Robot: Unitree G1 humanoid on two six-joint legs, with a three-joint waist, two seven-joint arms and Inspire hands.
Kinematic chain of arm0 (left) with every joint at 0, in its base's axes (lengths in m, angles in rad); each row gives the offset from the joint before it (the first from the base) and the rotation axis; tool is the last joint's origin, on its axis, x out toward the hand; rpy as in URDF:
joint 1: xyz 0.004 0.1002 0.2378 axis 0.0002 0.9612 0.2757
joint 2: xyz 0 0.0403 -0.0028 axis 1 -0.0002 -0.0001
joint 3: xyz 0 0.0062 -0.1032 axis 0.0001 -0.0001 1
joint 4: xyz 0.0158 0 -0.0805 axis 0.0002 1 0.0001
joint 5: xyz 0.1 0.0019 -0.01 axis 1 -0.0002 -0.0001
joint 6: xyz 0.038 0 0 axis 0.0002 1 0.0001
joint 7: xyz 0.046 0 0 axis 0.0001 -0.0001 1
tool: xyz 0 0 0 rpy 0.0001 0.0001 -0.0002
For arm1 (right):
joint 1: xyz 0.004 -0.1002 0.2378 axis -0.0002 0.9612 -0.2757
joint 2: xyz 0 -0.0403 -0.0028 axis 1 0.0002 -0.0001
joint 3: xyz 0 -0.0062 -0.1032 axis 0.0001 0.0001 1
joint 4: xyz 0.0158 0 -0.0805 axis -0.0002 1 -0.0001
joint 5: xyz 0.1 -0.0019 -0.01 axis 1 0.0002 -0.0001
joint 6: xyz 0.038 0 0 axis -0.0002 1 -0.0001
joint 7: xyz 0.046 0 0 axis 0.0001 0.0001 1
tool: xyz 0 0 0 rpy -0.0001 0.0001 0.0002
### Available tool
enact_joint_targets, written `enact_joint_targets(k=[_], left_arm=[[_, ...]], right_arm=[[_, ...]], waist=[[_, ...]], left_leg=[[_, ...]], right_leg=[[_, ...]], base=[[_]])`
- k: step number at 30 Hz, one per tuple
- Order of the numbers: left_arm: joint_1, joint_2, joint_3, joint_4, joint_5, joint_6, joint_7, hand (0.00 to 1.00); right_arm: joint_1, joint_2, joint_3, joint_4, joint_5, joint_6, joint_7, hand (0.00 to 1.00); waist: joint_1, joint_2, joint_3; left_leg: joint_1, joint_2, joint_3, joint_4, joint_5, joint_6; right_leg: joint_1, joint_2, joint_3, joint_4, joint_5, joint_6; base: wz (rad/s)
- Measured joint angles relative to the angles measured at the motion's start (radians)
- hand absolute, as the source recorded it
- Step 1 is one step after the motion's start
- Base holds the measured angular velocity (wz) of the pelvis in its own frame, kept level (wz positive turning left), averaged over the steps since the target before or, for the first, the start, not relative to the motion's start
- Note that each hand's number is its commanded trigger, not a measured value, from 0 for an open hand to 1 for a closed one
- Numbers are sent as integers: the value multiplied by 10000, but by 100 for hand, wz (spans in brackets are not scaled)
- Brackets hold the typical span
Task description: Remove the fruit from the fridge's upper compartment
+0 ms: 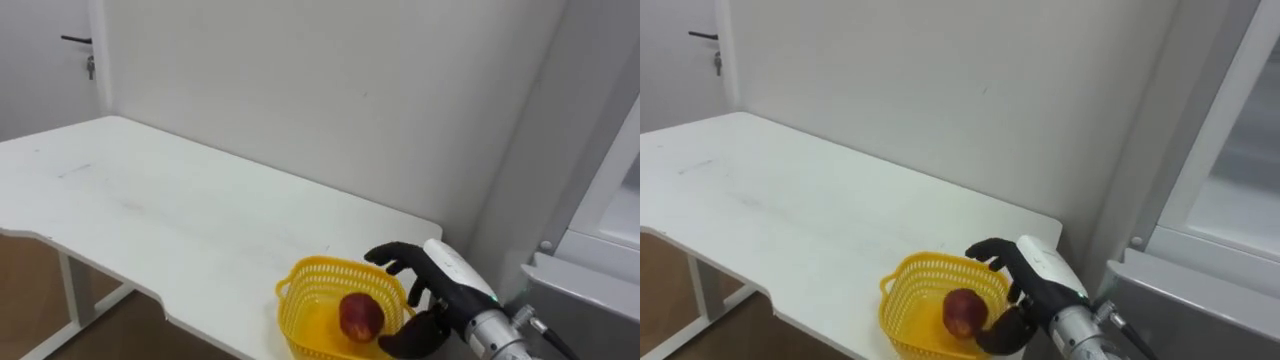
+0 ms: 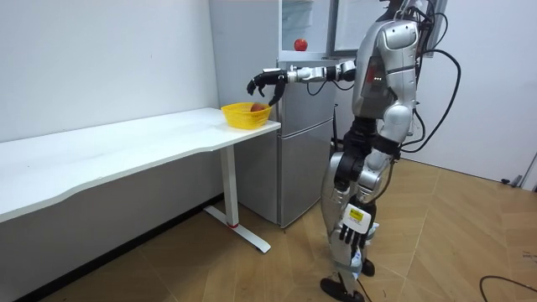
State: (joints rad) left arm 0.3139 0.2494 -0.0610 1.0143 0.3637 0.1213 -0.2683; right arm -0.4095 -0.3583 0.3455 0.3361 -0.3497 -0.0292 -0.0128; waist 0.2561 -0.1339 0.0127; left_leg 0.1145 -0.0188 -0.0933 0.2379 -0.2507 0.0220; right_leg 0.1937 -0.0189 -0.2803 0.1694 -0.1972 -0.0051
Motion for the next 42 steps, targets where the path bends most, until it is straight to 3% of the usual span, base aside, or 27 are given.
enact_joint_targets(k=[13,21,24,27,32,39,42], left_arm=[[84,1,3,-136,4,274,-1,0],[110,-1,19,-259,3,324,-1,0],[108,-24,25,-422,17,297,27,0],[105,-119,65,-428,18,278,31,0],[91,-256,98,-444,11,204,174,0],[155,-389,394,-209,10,-215,701,0],[168,-431,401,-187,14,-406,822,0]], right_arm=[[-57,0,-4,-43,-5,319,13,0],[-58,0,-11,-49,67,320,-7,0],[-57,1,-167,-50,287,316,-128,0],[-53,3,-296,-273,305,301,-314,0],[-42,5,-677,-1415,883,249,-761,0],[726,24,-1555,-4269,1101,-373,-1800,0],[1025,106,-1944,-5346,1125,-691,-2301,0]], waist=[[-19,9,-25],[-6,37,-49],[-20,104,-46],[-65,264,-112],[-195,421,-85],[-591,492,-40],[-844,572,-84]], left_leg=[[-24,-20,-78,3,0,0],[-19,-26,-76,-2,2,3],[-16,-38,-83,-8,5,9],[-1,-70,-84,1,21,35],[-8,-98,-80,-3,39,63],[7,-83,153,-9,40,62],[44,-81,270,-13,40,63]], right_leg=[[9,-13,-121,-2,0,0],[12,-33,-206,-1,0,0],[16,-46,-209,-10,0,1],[17,-73,-213,-15,-1,1],[-13,-99,-200,-15,-5,9],[-39,-97,8,-11,-5,10],[-39,-103,89,-14,-5,11]], base=[[1],[0],[0],[0],[0],[-5],[-11]])
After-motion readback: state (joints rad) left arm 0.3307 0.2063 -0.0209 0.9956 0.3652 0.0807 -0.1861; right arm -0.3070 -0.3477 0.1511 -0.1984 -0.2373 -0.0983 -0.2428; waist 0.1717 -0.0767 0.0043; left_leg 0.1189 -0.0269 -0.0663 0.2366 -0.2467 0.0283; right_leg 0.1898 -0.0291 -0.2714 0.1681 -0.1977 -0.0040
